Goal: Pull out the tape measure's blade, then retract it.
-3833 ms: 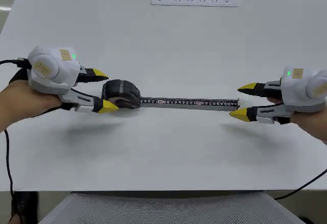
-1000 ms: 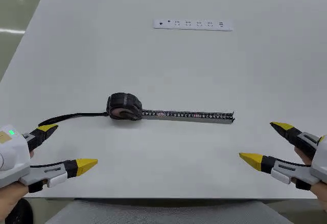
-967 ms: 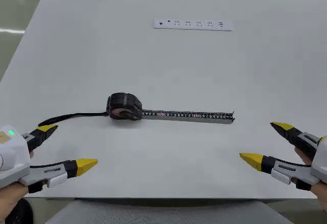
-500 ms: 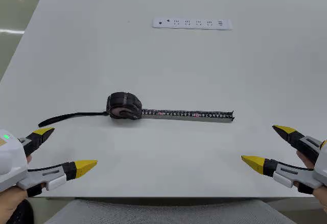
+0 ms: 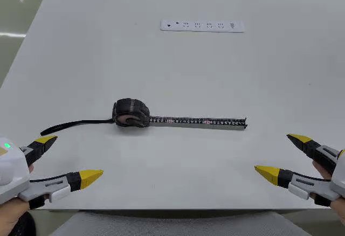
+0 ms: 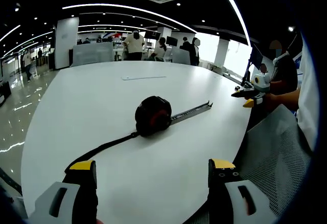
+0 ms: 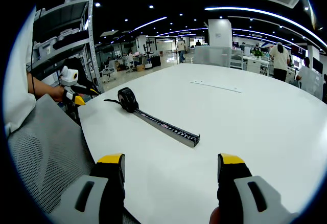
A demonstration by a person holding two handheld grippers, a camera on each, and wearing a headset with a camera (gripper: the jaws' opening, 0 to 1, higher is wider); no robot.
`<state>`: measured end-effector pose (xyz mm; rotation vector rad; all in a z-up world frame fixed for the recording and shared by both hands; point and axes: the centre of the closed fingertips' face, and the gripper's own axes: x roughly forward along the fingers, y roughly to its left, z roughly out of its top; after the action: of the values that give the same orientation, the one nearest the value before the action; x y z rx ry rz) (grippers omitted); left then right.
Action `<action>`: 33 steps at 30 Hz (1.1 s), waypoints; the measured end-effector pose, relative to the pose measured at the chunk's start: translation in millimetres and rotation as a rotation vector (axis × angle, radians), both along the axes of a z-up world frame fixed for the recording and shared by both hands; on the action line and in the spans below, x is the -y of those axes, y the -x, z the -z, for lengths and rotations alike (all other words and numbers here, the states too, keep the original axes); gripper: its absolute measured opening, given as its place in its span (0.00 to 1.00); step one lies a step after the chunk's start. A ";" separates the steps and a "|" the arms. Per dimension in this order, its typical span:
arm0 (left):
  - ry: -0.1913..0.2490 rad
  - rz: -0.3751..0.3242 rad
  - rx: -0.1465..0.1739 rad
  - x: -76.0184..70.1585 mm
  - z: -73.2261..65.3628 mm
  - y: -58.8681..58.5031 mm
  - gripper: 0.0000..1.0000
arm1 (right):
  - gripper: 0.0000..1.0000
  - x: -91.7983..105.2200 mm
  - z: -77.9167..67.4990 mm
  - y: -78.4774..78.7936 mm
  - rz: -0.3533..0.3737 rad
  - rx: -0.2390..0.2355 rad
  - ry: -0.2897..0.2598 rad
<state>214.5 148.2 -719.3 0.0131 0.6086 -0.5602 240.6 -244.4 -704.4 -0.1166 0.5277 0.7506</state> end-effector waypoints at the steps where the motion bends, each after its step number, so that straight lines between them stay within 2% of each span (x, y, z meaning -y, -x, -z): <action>1: -0.001 -0.003 0.001 0.2 -0.6 -0.4 0.88 | 0.70 0.2 -0.1 -0.2 -0.001 0.001 0.001; 6: 0.002 -0.002 0.001 4.1 -1.2 -1.5 0.88 | 0.71 -0.8 -0.7 -0.9 -0.001 0.002 -0.001; 17: 0.012 0.001 -0.008 17.6 -4.8 -13.3 0.89 | 0.71 -2.9 -4.8 -9.7 -0.006 0.012 -0.008; 24: 0.023 -0.002 -0.008 27.3 -10.3 -24.7 0.90 | 0.71 -4.5 -6.4 -13.2 -0.009 0.015 -0.008; 33: 0.044 0.006 0.011 40.0 -19.3 -40.2 0.90 | 0.71 -3.8 -7.1 -14.7 -0.008 0.019 -0.007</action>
<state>254.8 108.2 -700.0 -0.0236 0.5859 -0.5793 255.3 -240.6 -697.3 -0.1189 0.5069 0.7583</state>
